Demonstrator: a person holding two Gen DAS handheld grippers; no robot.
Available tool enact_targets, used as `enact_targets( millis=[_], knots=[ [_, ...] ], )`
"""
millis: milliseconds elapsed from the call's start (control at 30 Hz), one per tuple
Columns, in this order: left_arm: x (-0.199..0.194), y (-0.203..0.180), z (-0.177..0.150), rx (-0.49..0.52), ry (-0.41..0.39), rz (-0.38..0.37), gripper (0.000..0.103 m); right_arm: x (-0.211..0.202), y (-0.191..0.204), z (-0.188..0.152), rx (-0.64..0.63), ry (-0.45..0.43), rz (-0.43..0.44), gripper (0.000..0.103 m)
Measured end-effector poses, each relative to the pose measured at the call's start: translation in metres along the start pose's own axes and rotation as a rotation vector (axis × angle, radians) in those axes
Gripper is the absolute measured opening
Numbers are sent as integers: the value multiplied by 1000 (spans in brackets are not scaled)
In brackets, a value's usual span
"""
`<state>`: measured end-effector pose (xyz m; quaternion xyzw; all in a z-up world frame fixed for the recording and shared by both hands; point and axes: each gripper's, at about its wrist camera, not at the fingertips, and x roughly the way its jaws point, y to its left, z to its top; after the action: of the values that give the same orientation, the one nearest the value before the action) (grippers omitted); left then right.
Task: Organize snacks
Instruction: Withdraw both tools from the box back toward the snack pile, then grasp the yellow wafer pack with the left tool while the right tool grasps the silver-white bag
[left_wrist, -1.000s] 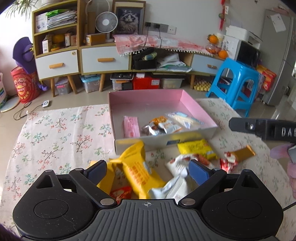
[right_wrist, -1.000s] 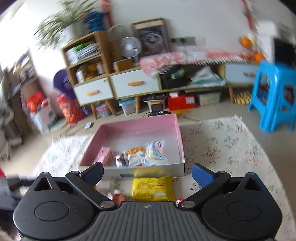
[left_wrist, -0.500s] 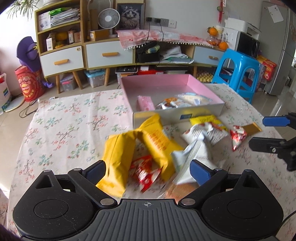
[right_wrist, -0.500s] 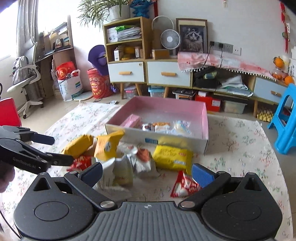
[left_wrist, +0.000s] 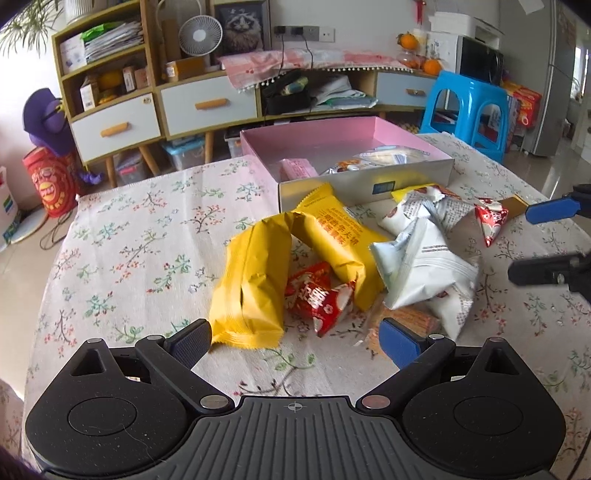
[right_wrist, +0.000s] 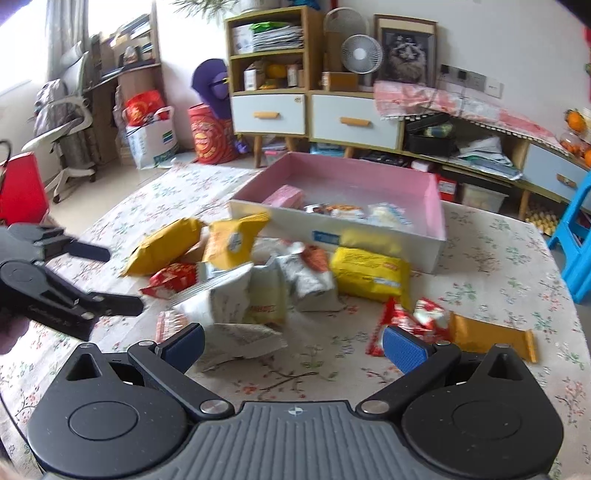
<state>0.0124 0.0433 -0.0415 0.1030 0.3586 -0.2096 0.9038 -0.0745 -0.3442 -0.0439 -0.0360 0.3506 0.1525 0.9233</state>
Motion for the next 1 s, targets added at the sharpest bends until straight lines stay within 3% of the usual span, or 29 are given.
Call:
enact_targets(
  millis=[300,600,867,1000],
  knots=[
    [8,27,13,-130,-52,3,97,14,24,7,-61,9,34,93],
    [34,54,20,-308,-16,-22,91,32,35,13,-81,48,22,87],
    [52,66,19,-369,23,-41,73,45,38,17,-94,77,17,73],
    [56,66,17,-381,38,-49,57,47,40,17,-101,86,26,61]
  ],
)
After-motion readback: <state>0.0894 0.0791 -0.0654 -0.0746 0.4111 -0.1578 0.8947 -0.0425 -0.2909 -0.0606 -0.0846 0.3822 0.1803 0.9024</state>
